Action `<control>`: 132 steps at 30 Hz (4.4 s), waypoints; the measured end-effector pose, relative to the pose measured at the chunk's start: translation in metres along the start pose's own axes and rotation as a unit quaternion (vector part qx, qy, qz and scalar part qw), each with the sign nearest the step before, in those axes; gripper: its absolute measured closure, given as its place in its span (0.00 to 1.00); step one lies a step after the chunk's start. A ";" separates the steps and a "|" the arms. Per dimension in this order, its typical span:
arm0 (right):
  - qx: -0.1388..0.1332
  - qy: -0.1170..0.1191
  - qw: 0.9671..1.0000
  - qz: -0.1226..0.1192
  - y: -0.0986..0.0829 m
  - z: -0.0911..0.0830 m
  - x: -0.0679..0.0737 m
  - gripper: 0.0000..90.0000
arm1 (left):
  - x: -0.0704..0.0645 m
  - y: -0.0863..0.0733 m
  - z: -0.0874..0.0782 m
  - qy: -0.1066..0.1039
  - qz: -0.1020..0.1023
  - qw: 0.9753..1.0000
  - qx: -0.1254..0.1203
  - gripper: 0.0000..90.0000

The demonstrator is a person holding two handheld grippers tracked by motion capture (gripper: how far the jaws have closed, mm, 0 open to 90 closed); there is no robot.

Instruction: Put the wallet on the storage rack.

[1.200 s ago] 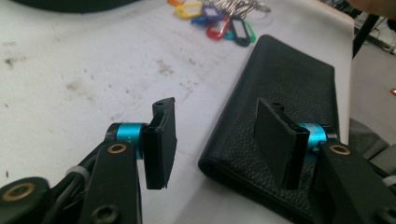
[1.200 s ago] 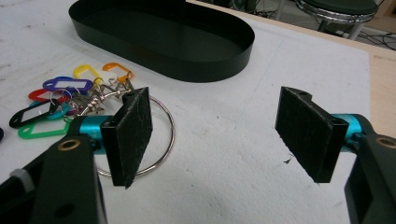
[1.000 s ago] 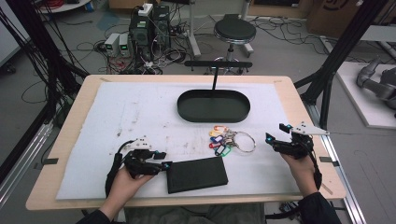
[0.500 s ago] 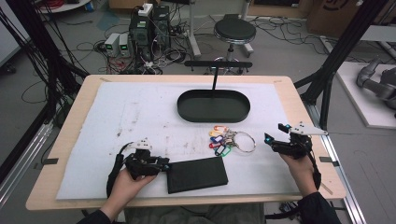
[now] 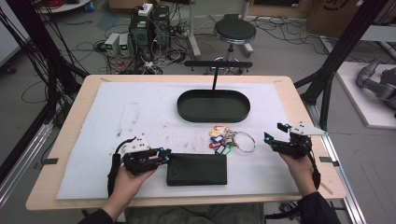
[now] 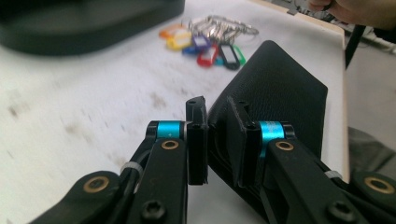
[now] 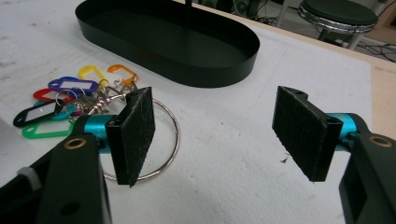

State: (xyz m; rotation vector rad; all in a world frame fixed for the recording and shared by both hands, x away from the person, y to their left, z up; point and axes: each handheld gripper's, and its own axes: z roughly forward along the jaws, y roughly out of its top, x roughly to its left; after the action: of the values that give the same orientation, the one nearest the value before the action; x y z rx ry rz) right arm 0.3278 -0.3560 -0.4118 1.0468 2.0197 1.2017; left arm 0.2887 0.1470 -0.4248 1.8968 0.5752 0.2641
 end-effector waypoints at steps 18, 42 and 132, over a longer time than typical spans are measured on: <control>-0.044 0.127 0.991 0.008 0.013 0.006 0.032 0.32 | -0.010 0.008 -0.009 0.021 0.101 0.992 -0.071 0.88; 0.085 0.324 0.942 -0.024 0.012 0.061 0.096 0.40 | -0.014 0.011 -0.012 0.013 0.134 0.986 -0.101 0.88; -0.046 0.116 0.992 -0.004 0.018 0.010 0.035 0.39 | 0.012 0.031 0.013 -0.077 0.064 0.992 -0.071 0.82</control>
State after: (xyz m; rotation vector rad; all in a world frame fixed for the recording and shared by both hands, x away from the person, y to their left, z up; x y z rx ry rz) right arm 0.3228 -0.3170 -0.4029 0.8879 2.1144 1.4556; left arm 0.3129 0.1336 -0.4023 1.7989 0.3226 0.2334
